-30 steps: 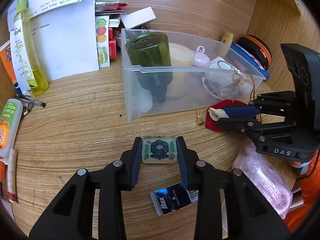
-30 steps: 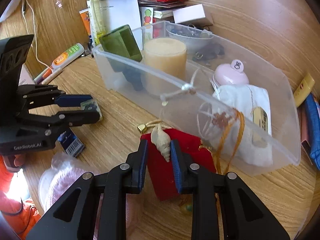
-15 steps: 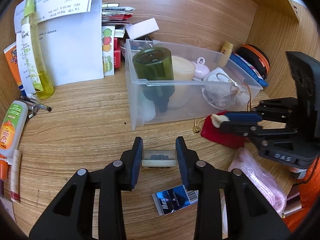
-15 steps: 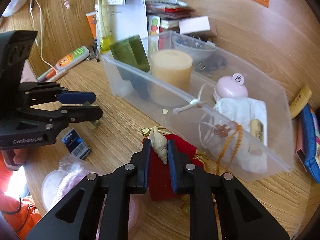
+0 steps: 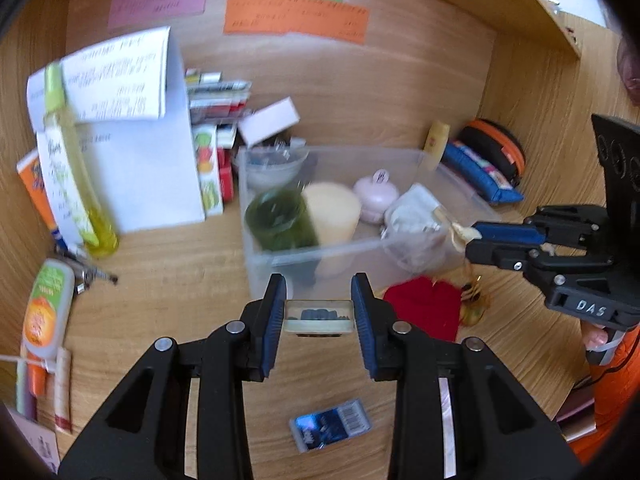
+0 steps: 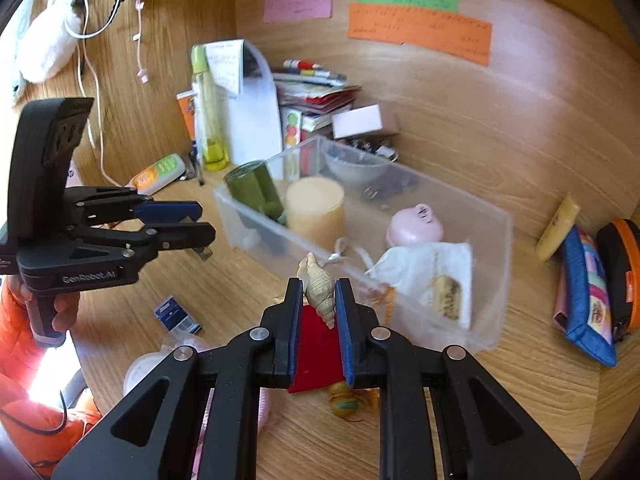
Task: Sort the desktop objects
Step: 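Lower the green tile into the box with left tool while right tool drops the shell inside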
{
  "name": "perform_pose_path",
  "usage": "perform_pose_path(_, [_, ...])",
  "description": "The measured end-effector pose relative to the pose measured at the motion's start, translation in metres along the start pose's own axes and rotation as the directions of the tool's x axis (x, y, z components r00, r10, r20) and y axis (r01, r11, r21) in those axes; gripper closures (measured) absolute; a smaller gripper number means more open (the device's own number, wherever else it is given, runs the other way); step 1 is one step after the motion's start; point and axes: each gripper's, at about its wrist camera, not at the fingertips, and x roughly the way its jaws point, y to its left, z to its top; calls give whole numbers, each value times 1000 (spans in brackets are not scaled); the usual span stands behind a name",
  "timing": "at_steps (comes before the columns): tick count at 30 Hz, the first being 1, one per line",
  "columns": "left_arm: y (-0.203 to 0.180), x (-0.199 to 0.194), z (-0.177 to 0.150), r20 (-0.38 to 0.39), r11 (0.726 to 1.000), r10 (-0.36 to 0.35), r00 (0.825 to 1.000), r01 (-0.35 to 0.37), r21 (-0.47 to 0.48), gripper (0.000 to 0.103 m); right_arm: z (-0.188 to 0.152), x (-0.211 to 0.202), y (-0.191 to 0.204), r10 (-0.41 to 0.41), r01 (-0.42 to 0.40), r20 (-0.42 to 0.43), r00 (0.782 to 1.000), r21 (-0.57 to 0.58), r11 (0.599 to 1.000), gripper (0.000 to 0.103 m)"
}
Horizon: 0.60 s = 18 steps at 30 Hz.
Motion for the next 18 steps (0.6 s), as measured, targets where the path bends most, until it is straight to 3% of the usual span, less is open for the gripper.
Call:
perform_pose_path(9, [-16, 8, 30, 42, 999, -43, 998, 42, 29, 70, 0, -15, -26, -38, 36, 35, 999, 59, 998, 88])
perform_pose_path(18, [-26, 28, 49, 37, 997, -70, 997, 69, 47, 70, -3, -12, -60, -80, 76, 31, 996, 124, 989, 88])
